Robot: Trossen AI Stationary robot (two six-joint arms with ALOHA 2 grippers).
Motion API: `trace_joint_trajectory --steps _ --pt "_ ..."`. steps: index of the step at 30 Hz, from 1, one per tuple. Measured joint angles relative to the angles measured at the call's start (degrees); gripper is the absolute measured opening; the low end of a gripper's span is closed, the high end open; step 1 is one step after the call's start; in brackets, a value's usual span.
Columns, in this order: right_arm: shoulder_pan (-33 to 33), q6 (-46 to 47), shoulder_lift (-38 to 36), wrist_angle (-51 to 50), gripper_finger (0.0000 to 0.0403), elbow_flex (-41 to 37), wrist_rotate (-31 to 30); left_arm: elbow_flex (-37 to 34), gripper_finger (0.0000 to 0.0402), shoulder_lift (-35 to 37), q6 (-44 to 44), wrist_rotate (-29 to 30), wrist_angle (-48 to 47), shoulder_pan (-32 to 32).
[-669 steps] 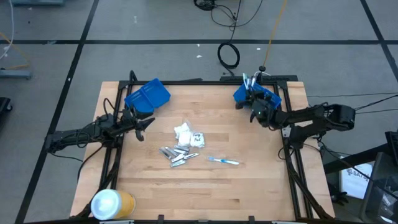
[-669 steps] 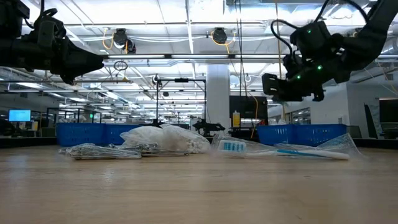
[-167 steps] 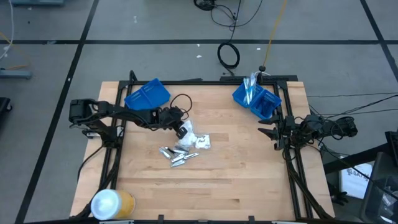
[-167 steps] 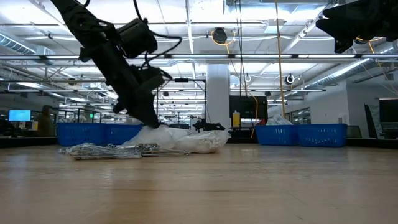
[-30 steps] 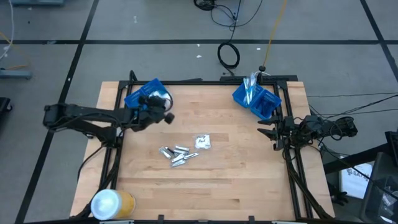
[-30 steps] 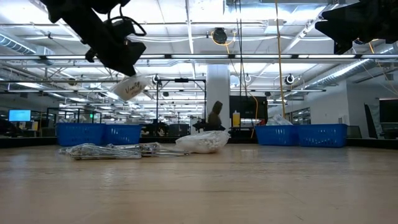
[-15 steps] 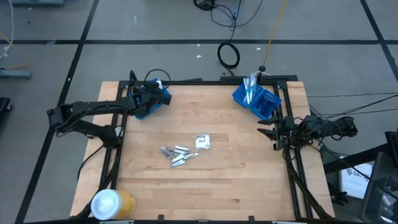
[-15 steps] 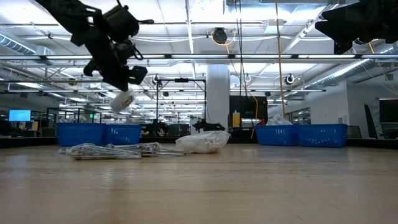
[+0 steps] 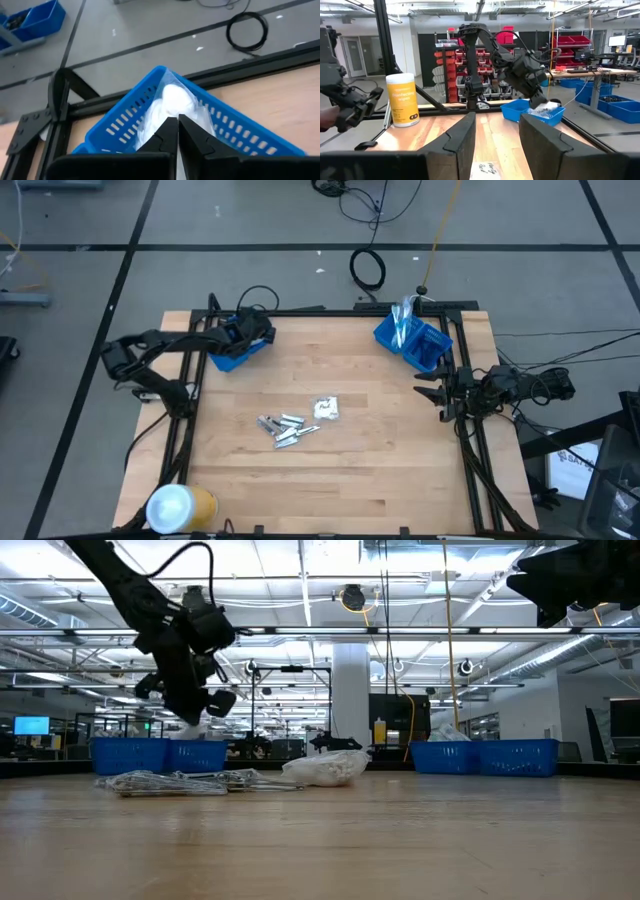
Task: Pick & Place Travel size toiletries
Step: Put the transparent cotton pack into the middle left blue basket
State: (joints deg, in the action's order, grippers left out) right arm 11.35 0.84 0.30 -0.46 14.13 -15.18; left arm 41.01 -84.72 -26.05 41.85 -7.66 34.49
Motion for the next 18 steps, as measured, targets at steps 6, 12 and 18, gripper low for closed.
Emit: trace_joint_trajectory --steps 6,12,18 --pt "0.0 0.0 0.0 -0.3 0.0139 0.0 0.0 0.0 0.0062 -2.0 -1.5 0.0 0.6 1.4" --pt "0.0 0.0 0.0 -0.3 0.0139 0.0 0.0 0.0 0.0144 -2.0 -1.5 -1.2 0.2 2.8" --pt "0.0 0.0 0.0 -0.3 0.0139 0.0 0.0 0.0 0.0209 -0.1 2.0 -10.5 0.6 2.4"
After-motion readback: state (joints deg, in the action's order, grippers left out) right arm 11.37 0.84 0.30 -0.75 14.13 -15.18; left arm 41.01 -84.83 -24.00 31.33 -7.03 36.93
